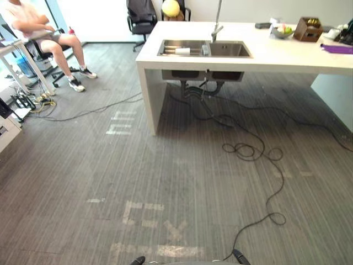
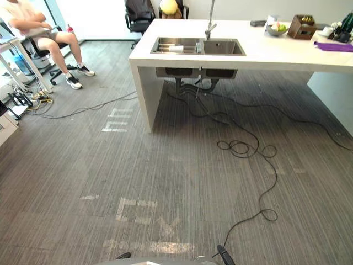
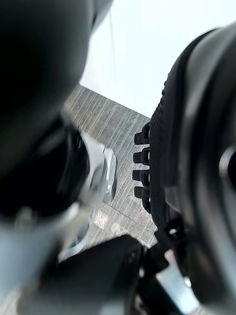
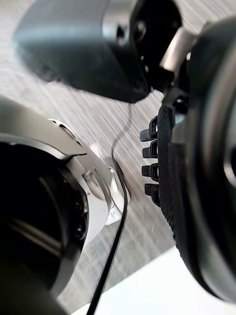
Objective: Walk over to the sink, pick up the cup, carry it to the dishwasher, place the cup inside the dishwasher, then close the dishwasher door
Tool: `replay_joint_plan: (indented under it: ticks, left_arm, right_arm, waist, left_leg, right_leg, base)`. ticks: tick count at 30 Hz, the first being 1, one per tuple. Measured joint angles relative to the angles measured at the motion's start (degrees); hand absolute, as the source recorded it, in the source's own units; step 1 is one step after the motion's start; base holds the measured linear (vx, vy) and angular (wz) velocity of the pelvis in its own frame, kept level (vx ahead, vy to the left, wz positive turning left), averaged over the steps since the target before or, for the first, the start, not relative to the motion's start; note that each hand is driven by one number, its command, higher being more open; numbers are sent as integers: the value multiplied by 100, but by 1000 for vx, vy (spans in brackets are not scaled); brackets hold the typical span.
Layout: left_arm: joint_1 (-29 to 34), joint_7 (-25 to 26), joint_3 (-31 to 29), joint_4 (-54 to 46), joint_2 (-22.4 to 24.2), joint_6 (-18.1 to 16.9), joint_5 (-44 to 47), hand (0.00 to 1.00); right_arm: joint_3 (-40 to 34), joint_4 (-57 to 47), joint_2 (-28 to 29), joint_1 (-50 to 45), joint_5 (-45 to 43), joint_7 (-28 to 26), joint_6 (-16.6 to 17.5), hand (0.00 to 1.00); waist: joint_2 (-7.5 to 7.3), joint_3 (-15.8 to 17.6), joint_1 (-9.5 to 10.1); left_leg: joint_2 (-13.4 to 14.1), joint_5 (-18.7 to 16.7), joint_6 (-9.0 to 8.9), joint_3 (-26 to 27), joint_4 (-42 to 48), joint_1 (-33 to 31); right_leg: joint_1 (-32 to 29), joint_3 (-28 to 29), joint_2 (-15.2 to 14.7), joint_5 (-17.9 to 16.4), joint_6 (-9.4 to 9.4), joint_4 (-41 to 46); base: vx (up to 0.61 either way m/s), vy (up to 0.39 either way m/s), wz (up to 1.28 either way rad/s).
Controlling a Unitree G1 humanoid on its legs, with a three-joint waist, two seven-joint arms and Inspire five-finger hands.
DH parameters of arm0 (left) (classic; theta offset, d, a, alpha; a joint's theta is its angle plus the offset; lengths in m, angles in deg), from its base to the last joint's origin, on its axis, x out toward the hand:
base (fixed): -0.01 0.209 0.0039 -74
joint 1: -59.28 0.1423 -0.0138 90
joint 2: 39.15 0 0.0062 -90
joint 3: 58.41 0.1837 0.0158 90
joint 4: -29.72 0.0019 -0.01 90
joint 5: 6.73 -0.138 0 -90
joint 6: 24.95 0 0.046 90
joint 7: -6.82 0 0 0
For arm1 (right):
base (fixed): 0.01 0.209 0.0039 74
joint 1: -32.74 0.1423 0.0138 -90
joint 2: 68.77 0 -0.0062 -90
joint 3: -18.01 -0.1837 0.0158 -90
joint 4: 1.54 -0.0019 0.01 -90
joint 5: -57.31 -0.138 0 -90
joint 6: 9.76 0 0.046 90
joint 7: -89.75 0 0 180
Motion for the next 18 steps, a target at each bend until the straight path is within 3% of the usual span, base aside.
replay_joint_plan:
  ticks: [4, 8, 14, 16, 18]
  left_arm:
    - [-223, -133, 232, -9, 57, -26, 80, 100]
    - [-407, -141, 449, 3, 139, -30, 12, 100]
    - [-479, -108, 519, -27, 130, -76, 84, 100]
    - [-500, -91, 660, -27, 77, -48, 364, 100]
    - [-578, -32, 867, -23, -85, 196, 1002, 100]
  right_arm:
    - [-182, 7, 78, 66, 7, 19, 360, 100]
    - [-172, -5, 118, 286, 54, 2, 549, 100]
    - [-162, -127, 117, 356, 45, 48, 601, 100]
    - [-169, -281, 122, 399, -9, 51, 607, 100]
    - [-182, -402, 200, 590, -115, 44, 683, 100]
  waist:
    - [-2, 36, -140]
    - [18, 133, -127]
    - [18, 180, -132]
    - [19, 181, -135]
    - [9, 194, -147]
  left_leg:
    - [-63, 124, -78, 69, -437, 436]
    - [-88, 169, -148, 52, -632, 550]
    - [-123, 179, -173, -135, -756, 656]
    - [-133, 177, -177, -196, -755, 655]
    - [-147, 177, -179, -344, -755, 657]
  right_leg:
    - [358, -4, 46, 70, 56, -298]
    - [453, -91, 61, 53, 109, -397]
    - [605, -411, 24, -101, 347, -371]
    - [624, -530, 3, -137, 402, -337]
    - [663, -710, -36, -215, 519, -254]
  base:
    - [66, -11, -7]
    - [48, -21, 6]
    - [35, -21, 19]
    - [31, -4, 29]
    - [30, -8, 38]
